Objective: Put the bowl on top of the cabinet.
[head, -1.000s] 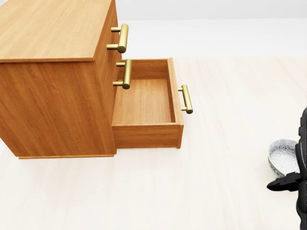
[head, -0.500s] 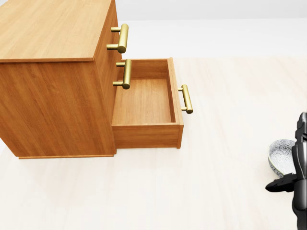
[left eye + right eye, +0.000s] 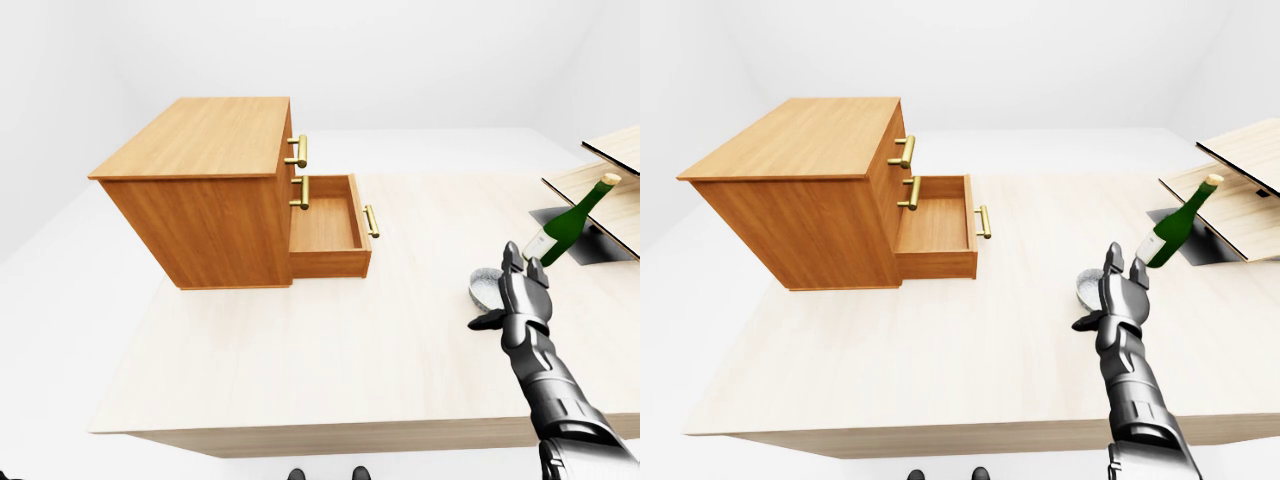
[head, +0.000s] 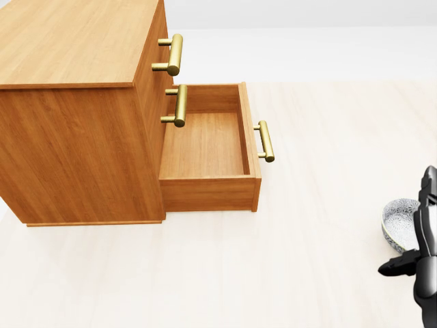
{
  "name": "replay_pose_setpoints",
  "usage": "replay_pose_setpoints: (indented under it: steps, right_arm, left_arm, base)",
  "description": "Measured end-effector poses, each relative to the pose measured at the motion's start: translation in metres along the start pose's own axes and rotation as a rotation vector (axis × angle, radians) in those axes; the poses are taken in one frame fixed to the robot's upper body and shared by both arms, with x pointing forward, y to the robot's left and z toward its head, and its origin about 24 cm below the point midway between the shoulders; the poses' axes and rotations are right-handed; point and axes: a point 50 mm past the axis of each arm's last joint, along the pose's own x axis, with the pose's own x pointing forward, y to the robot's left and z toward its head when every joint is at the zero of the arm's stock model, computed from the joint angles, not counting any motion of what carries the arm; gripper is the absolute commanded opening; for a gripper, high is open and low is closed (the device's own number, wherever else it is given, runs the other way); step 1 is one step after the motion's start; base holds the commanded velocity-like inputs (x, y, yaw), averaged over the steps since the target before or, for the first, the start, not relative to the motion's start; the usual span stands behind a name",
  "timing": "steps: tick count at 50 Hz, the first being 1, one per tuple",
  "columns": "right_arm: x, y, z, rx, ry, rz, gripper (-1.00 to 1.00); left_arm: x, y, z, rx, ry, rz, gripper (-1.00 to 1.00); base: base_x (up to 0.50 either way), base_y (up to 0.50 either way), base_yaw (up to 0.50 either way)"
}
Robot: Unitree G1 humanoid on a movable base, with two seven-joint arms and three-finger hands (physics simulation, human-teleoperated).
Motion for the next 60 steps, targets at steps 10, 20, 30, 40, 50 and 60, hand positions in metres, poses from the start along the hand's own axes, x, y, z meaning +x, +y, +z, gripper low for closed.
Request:
replay_pose_setpoints:
  steps: [10,20,30,40,50,60]
  right_arm:
    - [0.003,0.0,-0.002,-0.004,0.012,-0.002,1.0]
    - [0.005,-0.001,-0.004,-0.005,0.023,-0.006,1.0]
    - [0.007,0.0,-0.006,-0.008,0.036,-0.004,1.0]
    - [0.005,0.006,-0.011,-0.025,0.073,0.006,1.0]
    - [0.003,0.011,-0.016,-0.04,0.102,0.017,1.0]
    - [0.003,0.012,-0.017,-0.04,0.118,0.016,1.0]
  left_arm:
    - [0.0,0.0,-0.001,0.003,0.001,0.0,0.98]
    - [-0.001,0.0,-0.001,0.006,0.003,-0.003,0.98]
    - [-0.001,0.0,-0.001,0.008,0.001,-0.003,0.98]
    - [-0.001,0.0,-0.001,0.006,-0.001,-0.003,0.98]
    - [0.0,-0.001,0.0,0.004,-0.002,-0.003,0.98]
    - [-0.001,-0.001,-0.001,0.004,0.001,-0.004,0.98]
  base:
    - [0.0,0.0,0.0]
    - [0.0,0.0,0.0]
    - [0.0,0.0,0.0]
    - [0.0,0.0,0.0]
    - [0.0,0.0,0.0]
    - [0.0,0.0,0.0]
